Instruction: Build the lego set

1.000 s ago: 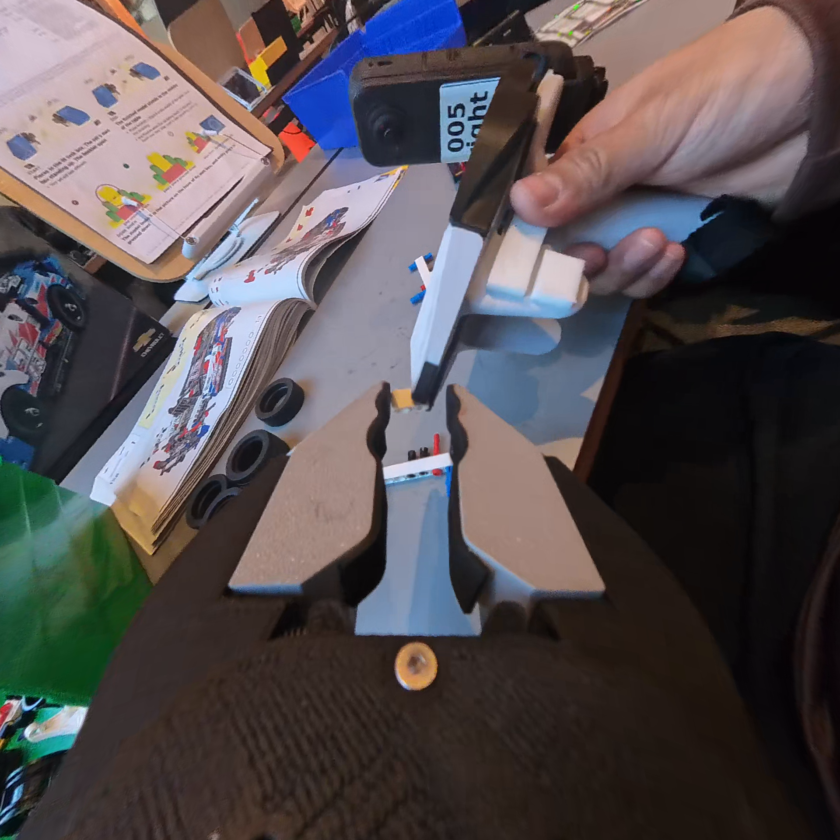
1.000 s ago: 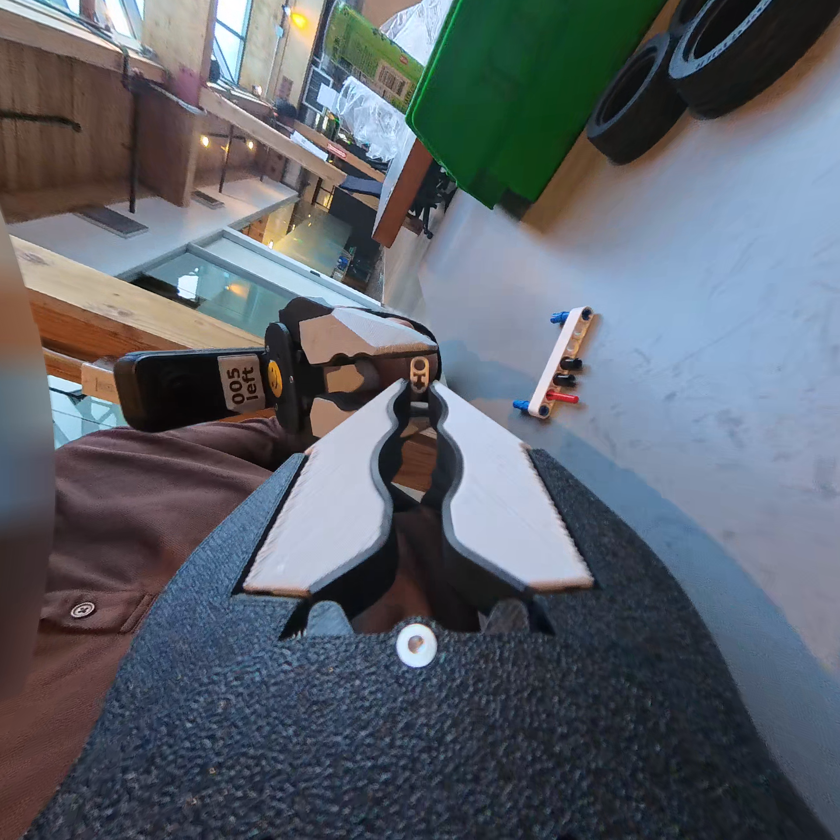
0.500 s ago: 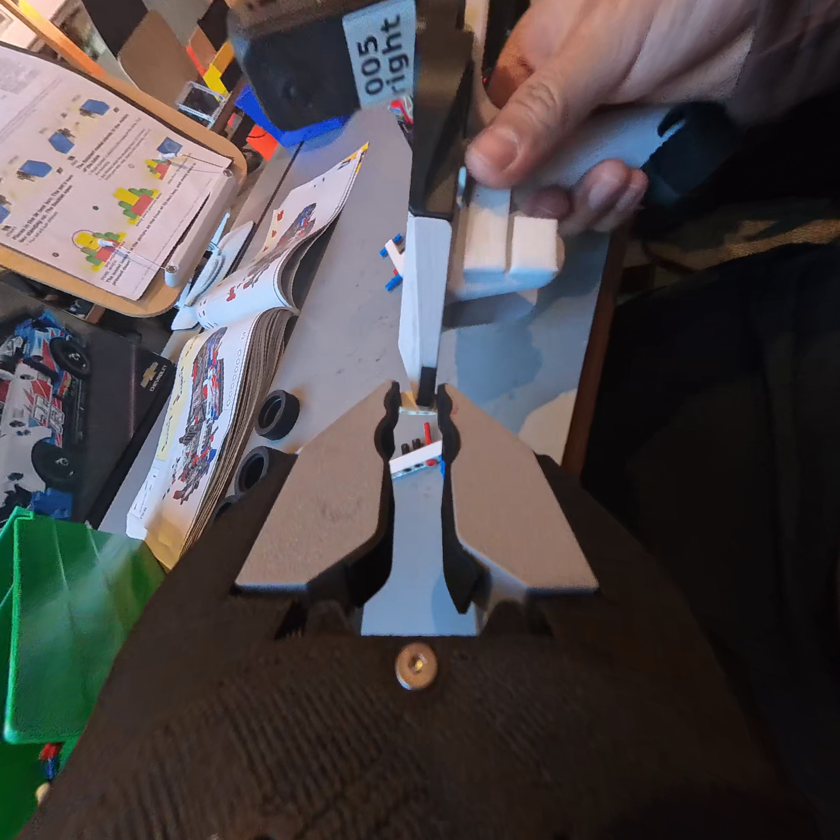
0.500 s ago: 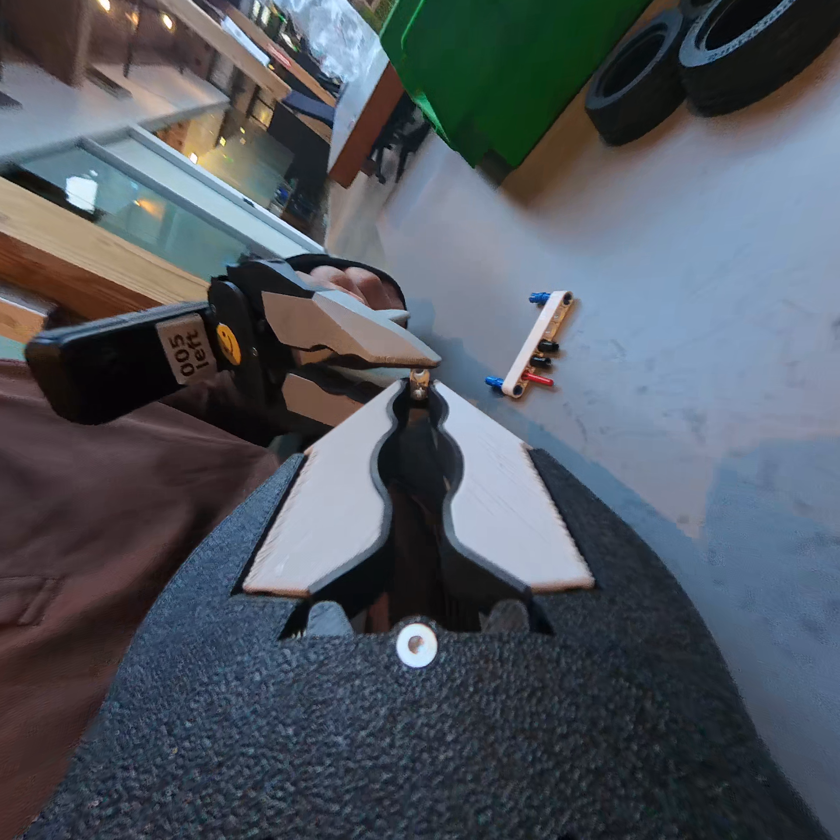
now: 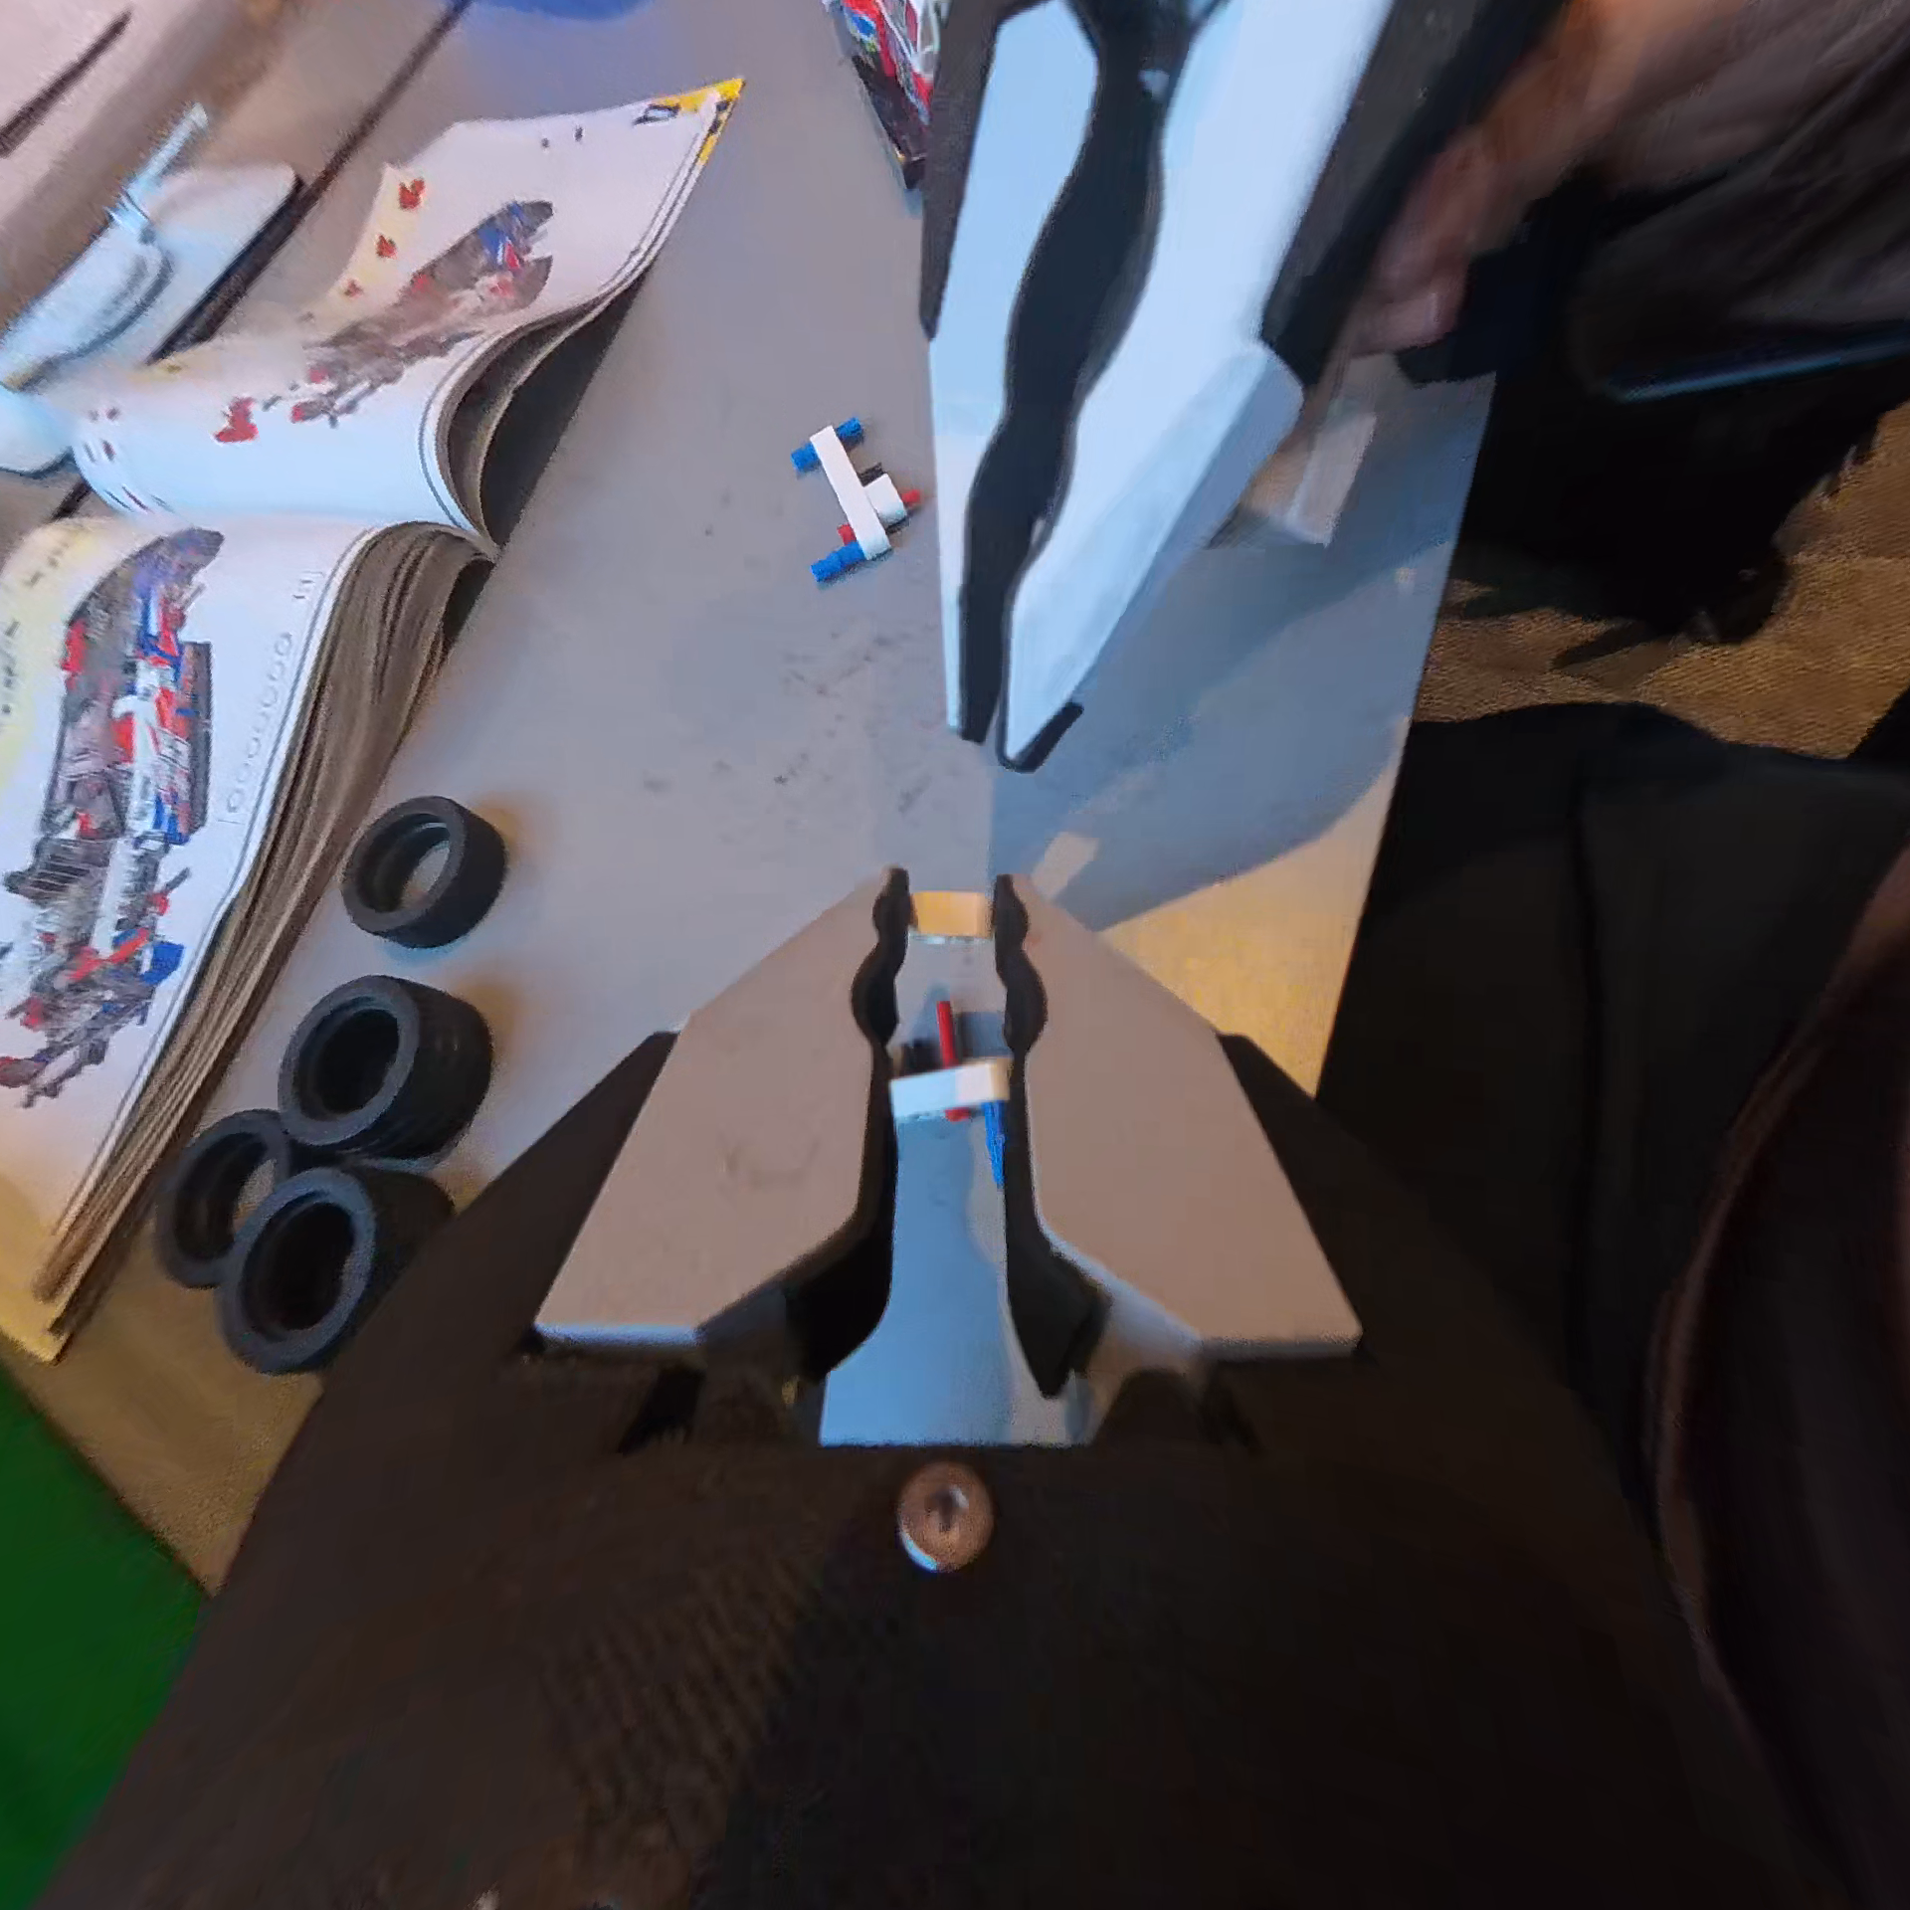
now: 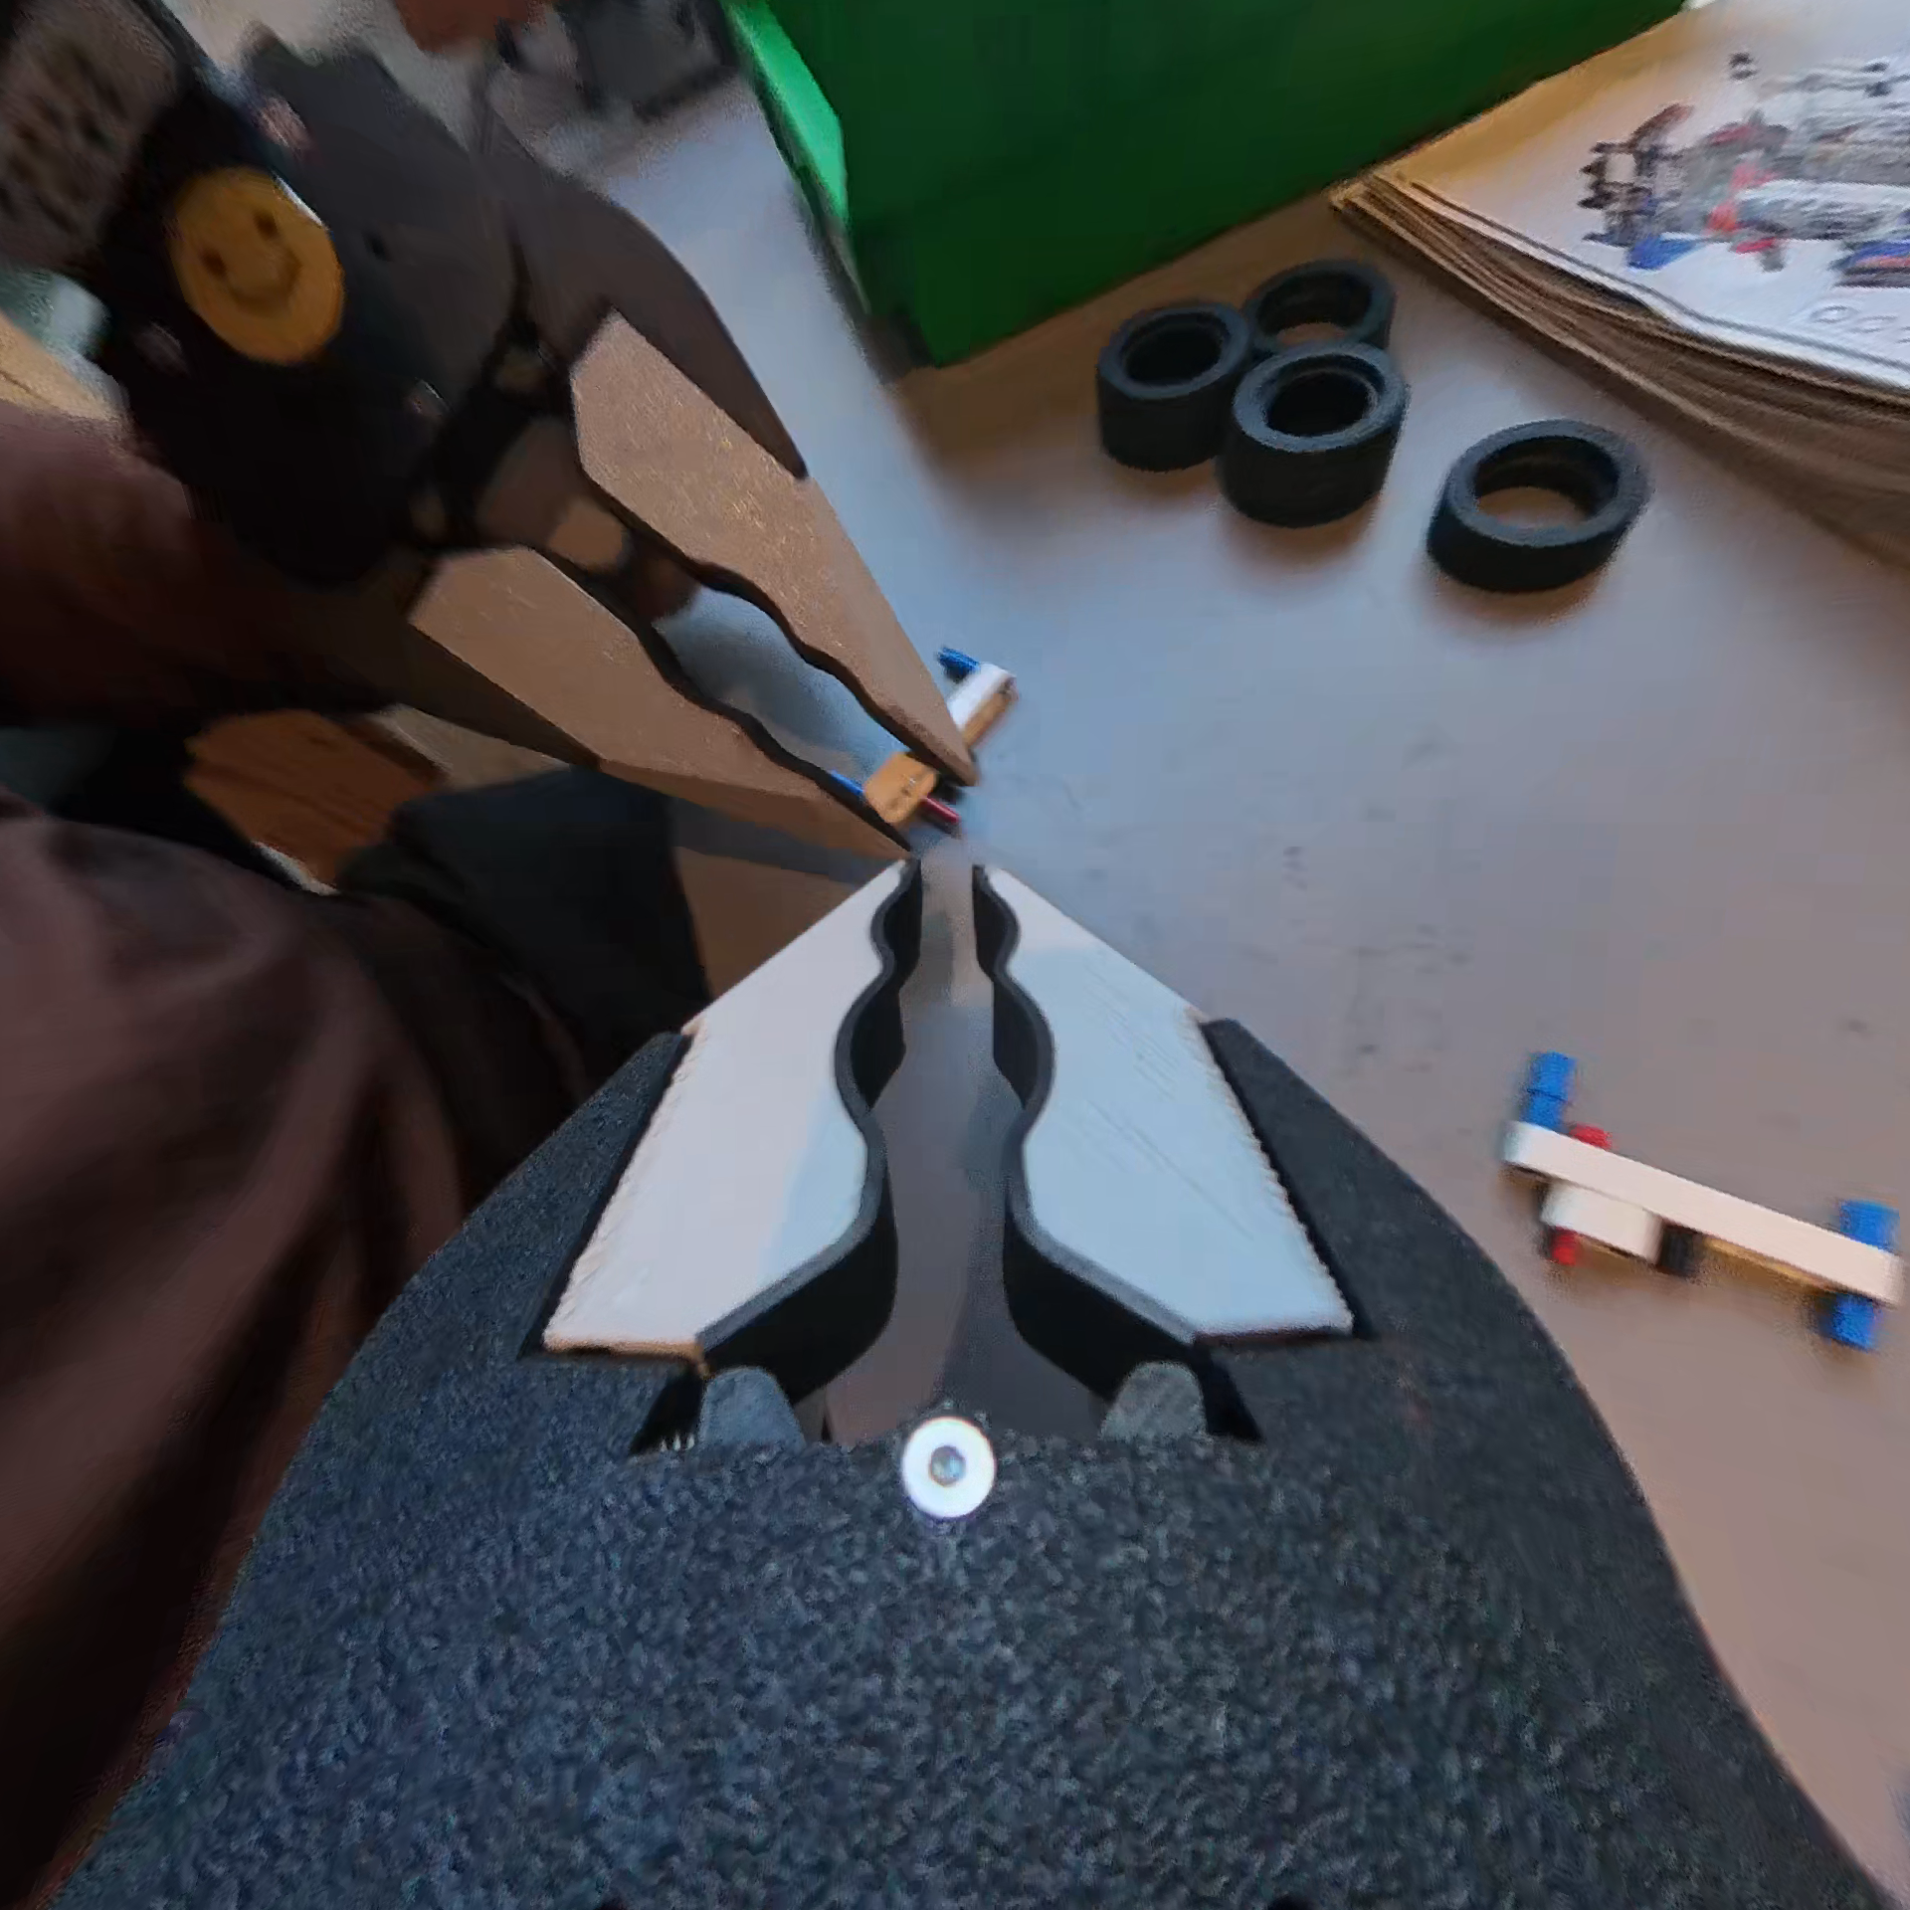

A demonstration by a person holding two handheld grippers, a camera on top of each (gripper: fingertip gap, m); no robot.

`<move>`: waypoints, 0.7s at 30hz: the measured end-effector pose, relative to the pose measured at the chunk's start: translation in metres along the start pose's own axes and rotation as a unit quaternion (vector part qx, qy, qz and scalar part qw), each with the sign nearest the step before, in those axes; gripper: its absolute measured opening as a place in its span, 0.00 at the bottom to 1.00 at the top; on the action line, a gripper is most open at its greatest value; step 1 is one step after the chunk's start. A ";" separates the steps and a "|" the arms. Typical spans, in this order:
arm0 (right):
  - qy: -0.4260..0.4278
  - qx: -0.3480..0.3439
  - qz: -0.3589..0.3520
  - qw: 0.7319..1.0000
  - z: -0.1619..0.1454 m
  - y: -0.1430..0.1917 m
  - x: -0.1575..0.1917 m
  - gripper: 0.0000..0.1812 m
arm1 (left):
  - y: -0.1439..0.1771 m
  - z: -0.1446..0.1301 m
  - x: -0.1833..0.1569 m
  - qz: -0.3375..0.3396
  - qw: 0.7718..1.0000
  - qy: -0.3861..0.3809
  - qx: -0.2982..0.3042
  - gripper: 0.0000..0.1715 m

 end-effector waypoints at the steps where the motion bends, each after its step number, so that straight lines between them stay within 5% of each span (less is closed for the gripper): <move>1: 0.010 0.017 -0.028 0.999 -0.003 0.000 -0.005 0.05 | -0.003 0.002 0.001 -0.003 1.000 0.005 0.007 0.08; 4: 0.000 0.056 -0.081 0.995 -0.014 0.002 -0.017 0.05 | -0.012 0.006 0.004 0.021 0.999 -0.017 0.036 0.08; 13: -0.042 0.019 -0.027 0.999 -0.008 -0.002 -0.002 0.04 | -0.023 0.010 -0.004 0.117 0.981 -0.144 0.061 0.08; 21: -0.086 0.000 -0.014 0.996 -0.007 -0.004 -0.004 0.05 | -0.023 0.011 -0.003 0.132 0.980 -0.135 0.058 0.08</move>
Point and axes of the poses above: each gripper's, where its closed fingertips meet, y back along the fingers, z out of its top, x = y × z across the jaws, the point moved 5 cm from there along y, back along the fingers, and after that the axes turned 4 degrees about y, right-handed, at the moved point
